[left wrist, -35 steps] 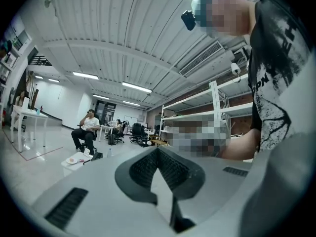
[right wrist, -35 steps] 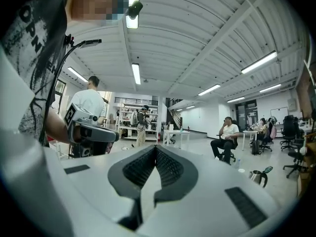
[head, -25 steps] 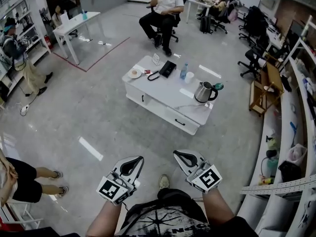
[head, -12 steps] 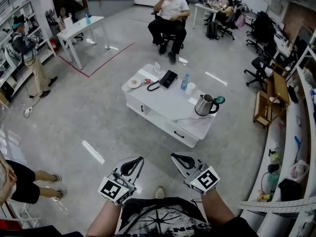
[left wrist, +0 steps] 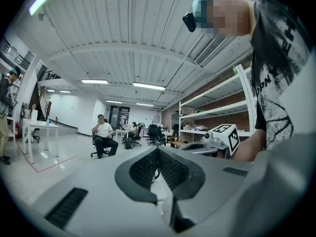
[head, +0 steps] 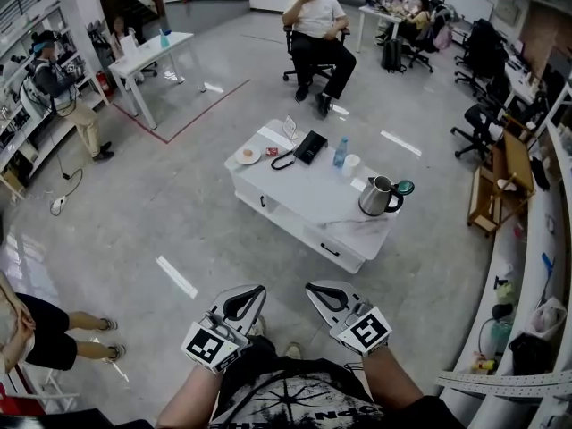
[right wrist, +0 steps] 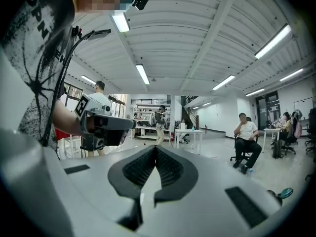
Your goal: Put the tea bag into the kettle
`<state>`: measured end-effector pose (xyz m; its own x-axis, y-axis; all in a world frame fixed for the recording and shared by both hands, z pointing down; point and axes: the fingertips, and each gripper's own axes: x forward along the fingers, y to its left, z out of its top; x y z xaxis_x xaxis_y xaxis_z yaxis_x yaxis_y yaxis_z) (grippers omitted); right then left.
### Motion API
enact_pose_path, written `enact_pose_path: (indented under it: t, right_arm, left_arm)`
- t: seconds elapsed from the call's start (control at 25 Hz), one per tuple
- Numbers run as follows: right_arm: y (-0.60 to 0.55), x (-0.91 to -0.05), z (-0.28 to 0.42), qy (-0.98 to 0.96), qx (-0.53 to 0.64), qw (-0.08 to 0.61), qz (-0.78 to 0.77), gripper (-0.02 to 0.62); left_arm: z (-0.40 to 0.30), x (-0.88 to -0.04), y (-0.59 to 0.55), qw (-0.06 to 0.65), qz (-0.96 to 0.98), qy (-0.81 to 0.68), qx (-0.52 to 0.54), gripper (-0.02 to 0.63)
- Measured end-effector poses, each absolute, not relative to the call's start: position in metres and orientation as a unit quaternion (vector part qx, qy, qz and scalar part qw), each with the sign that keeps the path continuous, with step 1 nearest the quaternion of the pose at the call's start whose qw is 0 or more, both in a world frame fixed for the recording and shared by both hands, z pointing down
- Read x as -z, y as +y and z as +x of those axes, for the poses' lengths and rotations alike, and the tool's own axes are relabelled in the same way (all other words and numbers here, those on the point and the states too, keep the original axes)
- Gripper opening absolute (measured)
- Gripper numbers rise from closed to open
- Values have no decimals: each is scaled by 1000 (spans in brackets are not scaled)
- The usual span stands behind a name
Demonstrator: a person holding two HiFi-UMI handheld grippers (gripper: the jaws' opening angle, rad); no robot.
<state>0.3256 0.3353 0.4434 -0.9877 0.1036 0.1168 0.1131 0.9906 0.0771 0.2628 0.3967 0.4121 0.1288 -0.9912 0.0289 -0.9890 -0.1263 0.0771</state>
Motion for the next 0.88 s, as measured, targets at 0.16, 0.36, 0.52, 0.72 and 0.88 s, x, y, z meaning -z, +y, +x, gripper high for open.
enact_pose_path:
  t: [0.16,0.36,0.52,0.72,0.88]
  right_arm:
    - [326,-443,318,-996,38,59,-47,9]
    - [303,-438,294,-998,31,52,-27,9]
    - [284,-440,267,-998,26,55,-16,9]
    - [261,-434,213,-997,38,60,-11,9]
    - [241,-421,169,-998,43,51,3,9]
  left_arm:
    - [260,-410,385,44,757,-651,23,6]
    - [229,-413,361,34,762,-646,24,6]
    - [206,-418,341,38,777,-628,19,6]
    - [160,-411,314,41,793,-607,25,6]
    - [118,-410,296,39,805,-592,25,6]
